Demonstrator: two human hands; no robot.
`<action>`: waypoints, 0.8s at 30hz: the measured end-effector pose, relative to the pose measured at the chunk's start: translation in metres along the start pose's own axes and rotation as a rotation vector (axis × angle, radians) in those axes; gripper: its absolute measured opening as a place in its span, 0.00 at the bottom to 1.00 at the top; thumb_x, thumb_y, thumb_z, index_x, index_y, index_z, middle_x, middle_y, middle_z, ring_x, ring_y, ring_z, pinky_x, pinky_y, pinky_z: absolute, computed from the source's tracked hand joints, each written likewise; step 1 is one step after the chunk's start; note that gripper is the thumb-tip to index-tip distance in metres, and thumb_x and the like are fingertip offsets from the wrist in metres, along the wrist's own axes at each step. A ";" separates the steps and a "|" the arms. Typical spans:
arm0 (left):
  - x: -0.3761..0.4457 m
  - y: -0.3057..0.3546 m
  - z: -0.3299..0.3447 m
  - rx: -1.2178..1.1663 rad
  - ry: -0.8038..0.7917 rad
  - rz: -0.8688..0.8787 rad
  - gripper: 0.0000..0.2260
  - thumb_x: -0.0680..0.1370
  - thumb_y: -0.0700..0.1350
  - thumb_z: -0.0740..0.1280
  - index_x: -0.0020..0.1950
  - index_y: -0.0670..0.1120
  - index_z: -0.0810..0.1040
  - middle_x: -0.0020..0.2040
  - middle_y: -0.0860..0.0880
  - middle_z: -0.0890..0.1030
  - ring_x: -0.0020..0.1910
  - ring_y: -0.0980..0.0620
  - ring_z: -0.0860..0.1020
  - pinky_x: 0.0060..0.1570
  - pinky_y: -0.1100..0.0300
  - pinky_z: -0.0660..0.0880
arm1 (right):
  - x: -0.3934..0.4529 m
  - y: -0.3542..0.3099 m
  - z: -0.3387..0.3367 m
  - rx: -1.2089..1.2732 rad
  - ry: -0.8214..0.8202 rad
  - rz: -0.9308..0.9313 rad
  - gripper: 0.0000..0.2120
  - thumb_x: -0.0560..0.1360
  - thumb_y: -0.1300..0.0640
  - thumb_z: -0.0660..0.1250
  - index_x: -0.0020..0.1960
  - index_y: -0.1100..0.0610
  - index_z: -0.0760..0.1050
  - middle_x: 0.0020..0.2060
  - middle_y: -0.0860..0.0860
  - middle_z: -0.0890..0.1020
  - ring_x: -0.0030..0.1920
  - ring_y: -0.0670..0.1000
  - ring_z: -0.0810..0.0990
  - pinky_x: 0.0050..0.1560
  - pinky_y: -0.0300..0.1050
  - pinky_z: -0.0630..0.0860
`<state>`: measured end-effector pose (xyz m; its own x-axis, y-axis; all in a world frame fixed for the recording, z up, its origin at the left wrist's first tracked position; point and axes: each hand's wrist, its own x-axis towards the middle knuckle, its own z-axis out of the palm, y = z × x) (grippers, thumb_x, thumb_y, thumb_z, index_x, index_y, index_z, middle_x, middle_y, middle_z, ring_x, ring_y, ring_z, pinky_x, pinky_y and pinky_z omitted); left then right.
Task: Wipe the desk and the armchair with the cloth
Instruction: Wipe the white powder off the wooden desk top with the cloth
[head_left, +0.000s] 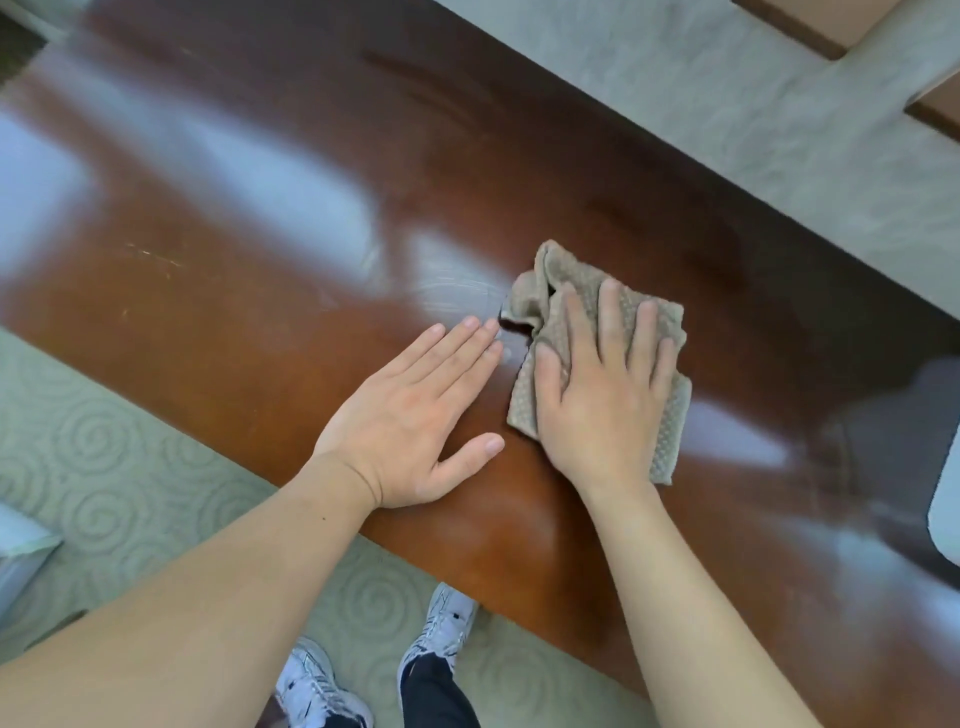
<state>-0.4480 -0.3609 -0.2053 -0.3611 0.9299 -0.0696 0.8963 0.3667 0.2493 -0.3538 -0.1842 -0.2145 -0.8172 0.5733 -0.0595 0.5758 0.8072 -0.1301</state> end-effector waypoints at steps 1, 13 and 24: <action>0.000 0.000 0.001 0.000 0.005 0.000 0.35 0.83 0.62 0.47 0.81 0.39 0.55 0.82 0.43 0.53 0.82 0.46 0.50 0.80 0.49 0.49 | 0.025 -0.001 -0.001 -0.003 0.002 0.039 0.27 0.82 0.40 0.49 0.80 0.43 0.53 0.81 0.50 0.55 0.80 0.60 0.49 0.77 0.64 0.49; -0.006 0.002 0.001 -0.076 0.137 -0.041 0.35 0.82 0.62 0.48 0.81 0.37 0.56 0.81 0.39 0.55 0.81 0.44 0.53 0.80 0.48 0.52 | 0.013 -0.012 -0.003 0.013 -0.006 0.017 0.28 0.81 0.39 0.49 0.80 0.43 0.55 0.81 0.50 0.54 0.80 0.59 0.49 0.78 0.60 0.46; -0.068 0.032 -0.016 -0.338 0.432 -0.243 0.28 0.83 0.52 0.54 0.74 0.32 0.68 0.75 0.35 0.68 0.76 0.39 0.67 0.73 0.44 0.67 | -0.181 -0.060 0.003 0.274 -0.035 -0.059 0.24 0.79 0.48 0.57 0.75 0.42 0.67 0.78 0.47 0.61 0.80 0.56 0.52 0.78 0.59 0.49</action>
<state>-0.3987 -0.4124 -0.1766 -0.6807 0.6994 0.2181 0.6690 0.4721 0.5741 -0.2404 -0.3364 -0.1994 -0.8523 0.5172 -0.0777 0.5024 0.7683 -0.3966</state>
